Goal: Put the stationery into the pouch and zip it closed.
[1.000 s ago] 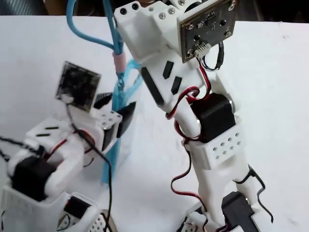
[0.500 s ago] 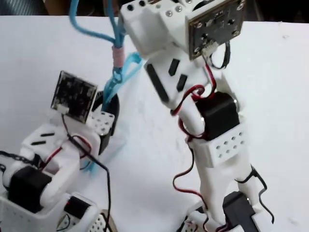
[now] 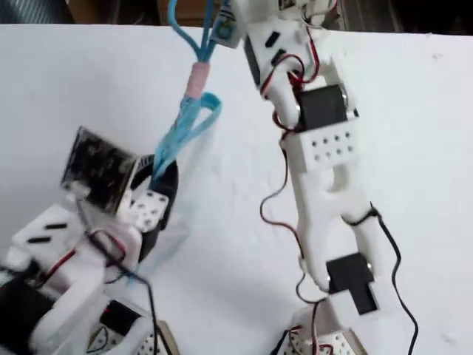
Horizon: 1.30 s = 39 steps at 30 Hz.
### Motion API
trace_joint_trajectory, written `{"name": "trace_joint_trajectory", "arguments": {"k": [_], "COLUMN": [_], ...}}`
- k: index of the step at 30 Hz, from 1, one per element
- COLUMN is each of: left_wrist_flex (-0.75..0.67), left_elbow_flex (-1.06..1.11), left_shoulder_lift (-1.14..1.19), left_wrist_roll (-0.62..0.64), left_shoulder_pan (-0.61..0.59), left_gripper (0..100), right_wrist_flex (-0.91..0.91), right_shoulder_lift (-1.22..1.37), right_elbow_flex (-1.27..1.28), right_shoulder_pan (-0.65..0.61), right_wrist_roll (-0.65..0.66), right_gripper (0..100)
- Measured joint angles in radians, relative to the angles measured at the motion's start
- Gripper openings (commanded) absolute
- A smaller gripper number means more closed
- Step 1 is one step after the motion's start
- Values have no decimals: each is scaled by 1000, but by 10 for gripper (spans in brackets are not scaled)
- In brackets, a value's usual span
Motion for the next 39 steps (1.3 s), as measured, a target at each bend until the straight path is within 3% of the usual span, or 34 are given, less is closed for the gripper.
{"name": "trace_joint_trajectory", "arguments": {"k": [9, 17, 22, 39], "left_wrist_flex": [144, 173, 196, 210], "left_elbow_flex": [-261, -296, -385, -396], "left_shoulder_lift": [6, 9, 5, 11], "left_wrist_roll": [3, -5, -5, -5], "left_shoulder_pan": [52, 52, 58, 58], "left_gripper": [23, 23, 23, 23], "right_wrist_flex": [-54, 40, 57, 75], "right_shoulder_lift": [173, 296, 434, 698], "right_elbow_flex": [-48, -281, -382, -666], "right_shoulder_pan": [49, 121, 264, 370], "right_wrist_roll": [-5, -51, -51, 18], "right_gripper": [16, 16, 16, 16]}}
